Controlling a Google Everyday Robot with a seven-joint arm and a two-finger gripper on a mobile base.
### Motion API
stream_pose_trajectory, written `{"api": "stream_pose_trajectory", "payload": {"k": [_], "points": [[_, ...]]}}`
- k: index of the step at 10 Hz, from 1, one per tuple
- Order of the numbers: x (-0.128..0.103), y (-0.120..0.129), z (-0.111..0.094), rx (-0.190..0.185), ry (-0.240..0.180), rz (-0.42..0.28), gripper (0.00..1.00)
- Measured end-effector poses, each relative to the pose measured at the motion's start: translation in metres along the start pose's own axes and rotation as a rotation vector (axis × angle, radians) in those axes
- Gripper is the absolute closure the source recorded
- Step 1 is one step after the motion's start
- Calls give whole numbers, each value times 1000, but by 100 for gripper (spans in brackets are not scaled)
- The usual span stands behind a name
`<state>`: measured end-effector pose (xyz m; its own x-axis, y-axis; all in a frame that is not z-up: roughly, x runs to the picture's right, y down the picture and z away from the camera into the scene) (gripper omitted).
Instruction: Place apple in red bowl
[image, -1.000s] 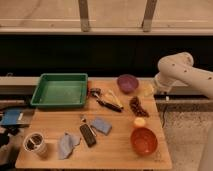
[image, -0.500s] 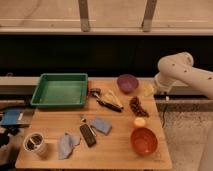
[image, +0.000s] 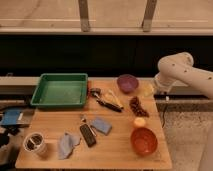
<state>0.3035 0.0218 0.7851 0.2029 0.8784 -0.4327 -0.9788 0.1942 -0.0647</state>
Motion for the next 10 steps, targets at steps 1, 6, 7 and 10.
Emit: {"api": "stream_pose_trajectory", "payload": {"k": [1,6,7,10], "points": [[0,0,0,1,0,-2,22],[-18,53,-1,-8,25,-104,22],[-17,65,2,-15,47,-119,22],[2,87,7,-29,85,-150,22]]}}
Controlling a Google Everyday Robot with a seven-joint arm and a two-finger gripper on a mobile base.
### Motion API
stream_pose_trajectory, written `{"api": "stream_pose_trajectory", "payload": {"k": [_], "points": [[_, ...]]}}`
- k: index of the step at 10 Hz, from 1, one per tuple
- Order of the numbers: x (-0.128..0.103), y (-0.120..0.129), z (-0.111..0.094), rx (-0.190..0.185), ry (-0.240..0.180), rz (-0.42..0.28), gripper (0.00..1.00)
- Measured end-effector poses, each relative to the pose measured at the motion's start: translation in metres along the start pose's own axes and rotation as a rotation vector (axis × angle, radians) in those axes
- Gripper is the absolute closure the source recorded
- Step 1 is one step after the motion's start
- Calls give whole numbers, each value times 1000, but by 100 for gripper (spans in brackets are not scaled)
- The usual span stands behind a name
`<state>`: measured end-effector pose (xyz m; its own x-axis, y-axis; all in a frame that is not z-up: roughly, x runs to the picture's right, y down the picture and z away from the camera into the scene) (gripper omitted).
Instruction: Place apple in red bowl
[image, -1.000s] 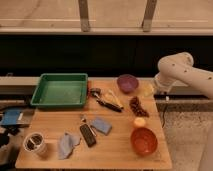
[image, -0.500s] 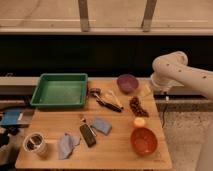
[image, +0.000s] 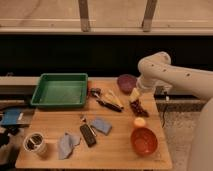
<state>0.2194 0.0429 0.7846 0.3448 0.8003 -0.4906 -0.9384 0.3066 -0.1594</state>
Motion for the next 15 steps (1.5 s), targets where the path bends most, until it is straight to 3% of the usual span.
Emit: {"api": "stream_pose_trajectory", "payload": {"k": [4,6,9,15], "points": [[-1,-1,0,3,-2,-3,22],[11,3,12,-6,55,-3,22],[50,10,39,-42,135,30,22],[83,27,68,-100,218,58,22]]}}
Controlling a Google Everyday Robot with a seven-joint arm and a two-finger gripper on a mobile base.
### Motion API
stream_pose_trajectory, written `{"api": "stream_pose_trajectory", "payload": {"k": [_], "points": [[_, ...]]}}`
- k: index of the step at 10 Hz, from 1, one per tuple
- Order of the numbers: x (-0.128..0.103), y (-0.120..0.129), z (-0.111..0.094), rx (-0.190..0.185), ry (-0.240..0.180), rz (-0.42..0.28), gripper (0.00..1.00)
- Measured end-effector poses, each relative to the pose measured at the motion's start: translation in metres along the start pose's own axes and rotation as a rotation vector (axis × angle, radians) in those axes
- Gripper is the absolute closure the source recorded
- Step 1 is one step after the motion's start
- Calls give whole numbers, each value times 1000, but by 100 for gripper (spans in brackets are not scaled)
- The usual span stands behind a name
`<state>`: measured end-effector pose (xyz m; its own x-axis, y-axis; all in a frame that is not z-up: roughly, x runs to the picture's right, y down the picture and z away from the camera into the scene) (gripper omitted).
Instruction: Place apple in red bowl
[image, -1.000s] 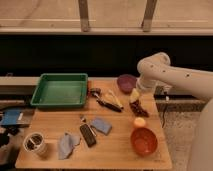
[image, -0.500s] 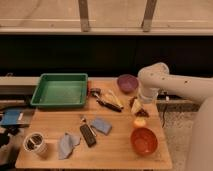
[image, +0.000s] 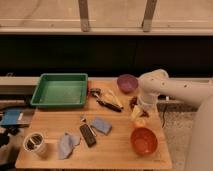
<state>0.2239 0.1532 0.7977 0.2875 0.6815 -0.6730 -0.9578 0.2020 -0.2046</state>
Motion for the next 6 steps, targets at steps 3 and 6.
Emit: {"api": "stream_pose_trajectory", "payload": {"k": [3,6], "points": [[2,9,24,-28,46,-4,22],[7,19,45,-54,92,-20,22]]}}
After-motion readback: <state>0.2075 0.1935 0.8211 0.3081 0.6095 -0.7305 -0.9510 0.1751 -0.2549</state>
